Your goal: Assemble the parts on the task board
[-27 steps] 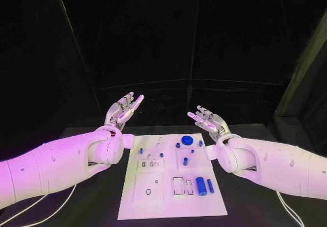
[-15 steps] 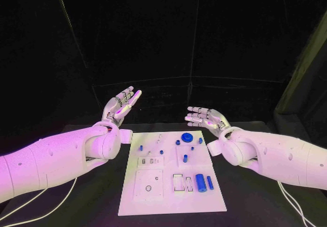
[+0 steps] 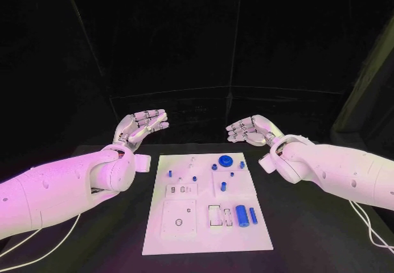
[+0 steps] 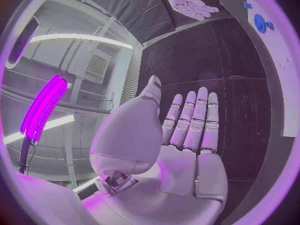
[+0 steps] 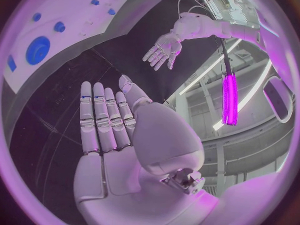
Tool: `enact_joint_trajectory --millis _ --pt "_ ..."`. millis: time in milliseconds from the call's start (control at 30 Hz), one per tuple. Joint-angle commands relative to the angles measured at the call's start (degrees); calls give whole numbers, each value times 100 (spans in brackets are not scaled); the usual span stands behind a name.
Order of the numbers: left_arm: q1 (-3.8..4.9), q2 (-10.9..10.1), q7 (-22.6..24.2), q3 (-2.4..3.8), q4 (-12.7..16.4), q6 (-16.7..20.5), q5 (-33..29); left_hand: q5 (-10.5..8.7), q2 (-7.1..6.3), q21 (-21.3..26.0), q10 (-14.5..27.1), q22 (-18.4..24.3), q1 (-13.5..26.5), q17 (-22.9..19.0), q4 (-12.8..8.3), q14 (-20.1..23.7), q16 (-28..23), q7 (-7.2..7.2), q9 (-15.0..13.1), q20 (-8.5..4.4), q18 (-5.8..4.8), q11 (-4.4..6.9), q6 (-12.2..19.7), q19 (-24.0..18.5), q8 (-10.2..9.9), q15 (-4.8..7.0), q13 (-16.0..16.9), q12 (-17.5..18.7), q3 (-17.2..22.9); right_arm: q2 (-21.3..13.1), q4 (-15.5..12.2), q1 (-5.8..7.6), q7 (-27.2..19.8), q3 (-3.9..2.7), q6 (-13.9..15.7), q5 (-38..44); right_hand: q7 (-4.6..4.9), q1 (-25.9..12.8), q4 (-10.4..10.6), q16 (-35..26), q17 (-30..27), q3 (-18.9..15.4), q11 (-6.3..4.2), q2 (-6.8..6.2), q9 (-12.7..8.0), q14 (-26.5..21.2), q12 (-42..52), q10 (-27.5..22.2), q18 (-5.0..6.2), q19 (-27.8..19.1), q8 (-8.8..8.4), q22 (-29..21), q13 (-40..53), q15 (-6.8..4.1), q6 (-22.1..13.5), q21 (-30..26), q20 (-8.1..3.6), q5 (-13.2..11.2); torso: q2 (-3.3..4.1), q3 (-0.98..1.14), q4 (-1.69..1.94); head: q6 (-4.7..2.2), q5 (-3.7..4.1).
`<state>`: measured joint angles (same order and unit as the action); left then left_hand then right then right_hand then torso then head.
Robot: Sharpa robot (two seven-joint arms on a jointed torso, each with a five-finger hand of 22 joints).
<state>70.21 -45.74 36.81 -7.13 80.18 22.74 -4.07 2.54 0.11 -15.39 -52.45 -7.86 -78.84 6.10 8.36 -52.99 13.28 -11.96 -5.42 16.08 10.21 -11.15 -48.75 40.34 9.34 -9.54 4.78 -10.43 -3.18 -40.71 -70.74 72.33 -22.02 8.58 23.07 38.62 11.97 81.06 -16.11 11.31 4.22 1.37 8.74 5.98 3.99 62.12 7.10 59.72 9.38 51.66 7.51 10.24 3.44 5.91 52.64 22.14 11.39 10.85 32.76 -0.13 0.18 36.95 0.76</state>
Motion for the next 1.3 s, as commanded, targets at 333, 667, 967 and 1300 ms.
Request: enact_joint_trajectory --millis 333,667,967,1300 --pt "15 -493 -109 4 912 -504 518 20 182 -139 -826 31 -254 83 -394 -831 84 -29 73 -227 43 204 -628 824 32 253 -72 -6 -44 259 9 259 1749 -158 -739 4267 -262 -471 -26 595 588 322 -363 -408 -15 2150 -348 1113 118 815 -235 1094 19 -566 815 1950 -523 322 402 -68 181 -117 137" --pt "15 -701 -93 1 1396 -552 616 20 237 -12 -824 127 -239 67 -509 -813 -87 -49 144 -215 32 176 -655 860 -93 226 -109 190 -85 467 -18 303 2142 -171 -1347 5297 -305 -776 -26 2260 1585 762 -396 -572 -18 2427 -355 834 109 1232 -387 1610 14 -642 723 2899 -595 255 696 -132 315 -241 276" --pt "12 -685 -109 -1 1483 -629 626 19 253 40 -814 164 -216 58 -546 -801 -151 -59 158 -203 31 163 -653 859 -141 212 -111 258 -107 556 31 307 2262 -171 -1662 5542 -292 -919 21 3920 2939 1021 -338 -721 -15 2350 -344 534 -106 1717 -385 3307 18 -579 567 4268 -535 155 872 -146 337 -251 339" --pt "10 -678 -139 -3 1466 -669 627 19 260 79 -805 192 -194 53 -575 -794 -199 -74 164 -194 31 150 -647 861 -179 201 -111 309 -129 543 29 306 2300 -169 -1766 5598 -287 -913 41 4465 3442 1139 -323 -717 -12 2286 -341 472 -155 1770 -382 3693 15 -570 549 4593 -505 210 941 -137 341 -244 339"
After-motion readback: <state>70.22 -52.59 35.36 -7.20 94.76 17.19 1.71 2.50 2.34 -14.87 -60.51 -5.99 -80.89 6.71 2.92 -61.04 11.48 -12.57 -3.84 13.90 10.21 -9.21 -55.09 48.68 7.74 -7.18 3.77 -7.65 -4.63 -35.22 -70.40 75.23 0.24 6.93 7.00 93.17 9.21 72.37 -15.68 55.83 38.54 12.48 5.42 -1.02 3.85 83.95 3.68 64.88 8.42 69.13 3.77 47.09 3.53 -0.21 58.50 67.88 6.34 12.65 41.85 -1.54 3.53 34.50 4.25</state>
